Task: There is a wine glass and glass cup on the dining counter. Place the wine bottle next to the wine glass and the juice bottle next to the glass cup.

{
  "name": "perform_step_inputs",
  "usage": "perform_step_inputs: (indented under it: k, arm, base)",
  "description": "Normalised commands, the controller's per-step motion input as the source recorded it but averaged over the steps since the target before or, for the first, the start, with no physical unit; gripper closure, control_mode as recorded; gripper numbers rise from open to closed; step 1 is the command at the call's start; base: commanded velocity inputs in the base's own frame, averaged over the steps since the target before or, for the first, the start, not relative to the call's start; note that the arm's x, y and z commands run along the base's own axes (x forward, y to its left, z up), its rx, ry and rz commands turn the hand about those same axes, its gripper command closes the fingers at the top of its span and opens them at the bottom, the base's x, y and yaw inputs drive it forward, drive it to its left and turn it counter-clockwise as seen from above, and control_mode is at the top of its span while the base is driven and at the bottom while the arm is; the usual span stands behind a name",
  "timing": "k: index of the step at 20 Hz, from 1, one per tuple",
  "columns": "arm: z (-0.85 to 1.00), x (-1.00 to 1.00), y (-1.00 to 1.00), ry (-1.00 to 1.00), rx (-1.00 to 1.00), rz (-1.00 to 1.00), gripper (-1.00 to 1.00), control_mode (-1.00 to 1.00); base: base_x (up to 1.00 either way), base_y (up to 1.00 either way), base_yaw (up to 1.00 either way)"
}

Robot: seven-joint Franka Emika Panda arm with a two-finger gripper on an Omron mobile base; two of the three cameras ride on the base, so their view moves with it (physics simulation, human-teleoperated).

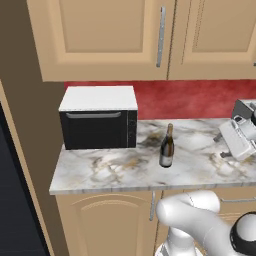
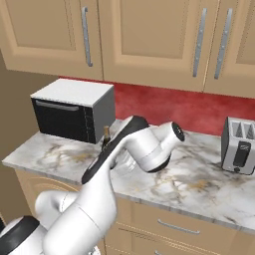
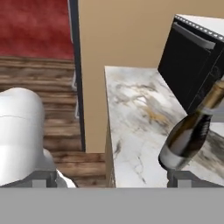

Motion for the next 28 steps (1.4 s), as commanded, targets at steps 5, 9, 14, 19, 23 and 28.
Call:
perform_step_inputs:
  k: [5, 9, 14, 19, 23, 28]
  arm:
    - [-0.21, 0.28, 0.02, -0.01, 0.13, -0.04, -1.0, -1.0]
    - [-0.08, 0.36, 0.0, -0.02, 0.09, -0.04, -1.0, -1.0]
    - [-0.01, 0.3, 0.06, -0.01, 0.0, -0.04, -1.0, -1.0]
    - [0.0, 0.27, 0.14, 0.0, 0.0, -0.02, -1.0, -1.0]
    - [-0.03, 0.28, 0.2, 0.0, 0.0, -0.02, -1.0, -1.0]
    - [-0.02, 0.31, 0.16, 0.0, 0.0, -0.01, -1.0, -1.0]
  base:
    - [0.0, 0.0, 0.0]
    - [0.0, 0.0, 0.0]
    - [0.0, 0.0, 0.0]
    - [0.0, 0.0, 0.0]
    - [0.0, 0.0, 0.0]
    - [0.0, 0.0, 0.0]
